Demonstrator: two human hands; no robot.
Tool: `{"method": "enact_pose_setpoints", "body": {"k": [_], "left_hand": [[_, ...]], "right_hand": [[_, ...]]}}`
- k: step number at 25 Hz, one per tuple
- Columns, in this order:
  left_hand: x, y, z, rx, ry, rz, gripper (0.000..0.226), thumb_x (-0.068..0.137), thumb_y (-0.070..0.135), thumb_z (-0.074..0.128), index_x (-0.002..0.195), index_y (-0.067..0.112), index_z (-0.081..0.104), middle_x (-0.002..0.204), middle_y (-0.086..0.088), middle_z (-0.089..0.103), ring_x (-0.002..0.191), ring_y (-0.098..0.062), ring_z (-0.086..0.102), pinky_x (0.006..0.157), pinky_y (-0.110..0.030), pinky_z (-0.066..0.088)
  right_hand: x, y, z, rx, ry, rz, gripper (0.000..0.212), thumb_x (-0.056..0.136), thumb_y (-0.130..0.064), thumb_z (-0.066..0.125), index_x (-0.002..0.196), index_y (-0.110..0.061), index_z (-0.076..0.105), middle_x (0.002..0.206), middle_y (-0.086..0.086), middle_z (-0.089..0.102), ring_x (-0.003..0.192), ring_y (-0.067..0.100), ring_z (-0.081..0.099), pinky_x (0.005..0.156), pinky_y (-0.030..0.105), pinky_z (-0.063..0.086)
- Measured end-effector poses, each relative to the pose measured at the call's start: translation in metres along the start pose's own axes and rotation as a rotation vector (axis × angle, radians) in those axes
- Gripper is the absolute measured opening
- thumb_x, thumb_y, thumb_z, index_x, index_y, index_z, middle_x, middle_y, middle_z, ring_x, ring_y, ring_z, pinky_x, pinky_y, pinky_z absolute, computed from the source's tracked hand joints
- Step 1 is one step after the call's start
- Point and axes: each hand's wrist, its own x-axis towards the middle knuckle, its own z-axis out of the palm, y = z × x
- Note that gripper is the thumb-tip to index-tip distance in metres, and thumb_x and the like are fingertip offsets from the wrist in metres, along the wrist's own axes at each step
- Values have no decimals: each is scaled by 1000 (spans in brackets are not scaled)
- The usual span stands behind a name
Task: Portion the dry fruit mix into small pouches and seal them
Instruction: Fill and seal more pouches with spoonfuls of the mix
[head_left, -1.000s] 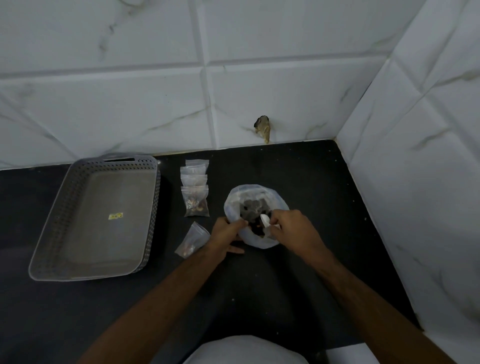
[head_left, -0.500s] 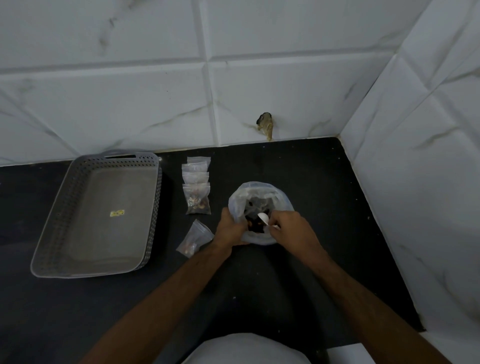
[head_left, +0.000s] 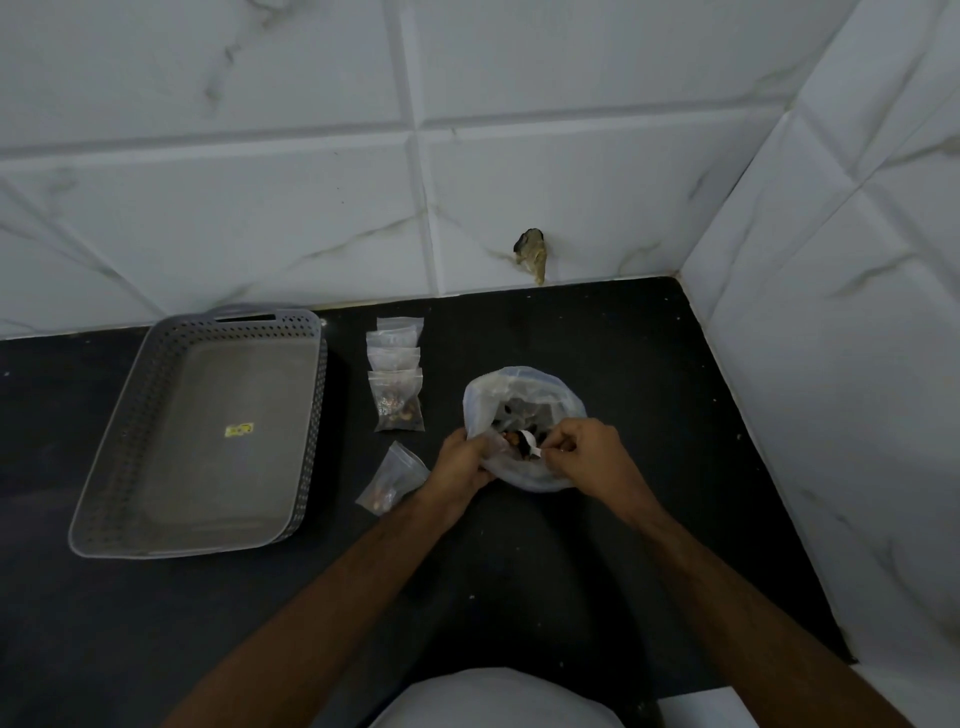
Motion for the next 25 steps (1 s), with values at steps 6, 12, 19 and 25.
{"method": "enact_pose_setpoints", "body": {"k": [6, 12, 19, 25], "left_hand": [[2, 3, 2, 148, -58, 78, 25, 95, 10, 62, 120, 4, 65, 113, -15, 75, 103, -26, 74, 85, -36, 61], [5, 3, -4, 393, 46, 147, 30, 100, 24, 60, 128, 17, 54, 121, -6, 67, 106, -21, 69, 88, -43, 61], [-1, 11, -11, 495, 56, 198, 42, 97, 26, 66, 132, 26, 44, 126, 2, 61, 109, -15, 66, 89, -42, 59], [-5, 12, -12, 510, 15, 274, 58, 94, 21, 70, 143, 23, 39, 131, 4, 58, 117, -12, 62, 91, -32, 57]], "right_hand": [[3, 4, -2, 191, -4, 148, 9, 93, -11, 70, 92, -19, 74, 83, -3, 76, 72, 5, 74, 64, 20, 56], [7, 8, -2, 245, 53, 186, 13, 96, -9, 65, 98, -18, 74, 89, 1, 77, 78, 10, 73, 66, 25, 57], [3, 10, -15, 350, -4, 252, 13, 97, -11, 63, 97, -17, 75, 95, 8, 76, 67, 16, 60, 46, 23, 44], [-7, 12, -26, 453, -70, 274, 13, 98, -12, 62, 103, -17, 73, 96, 4, 77, 64, 10, 56, 53, 24, 43]]}}
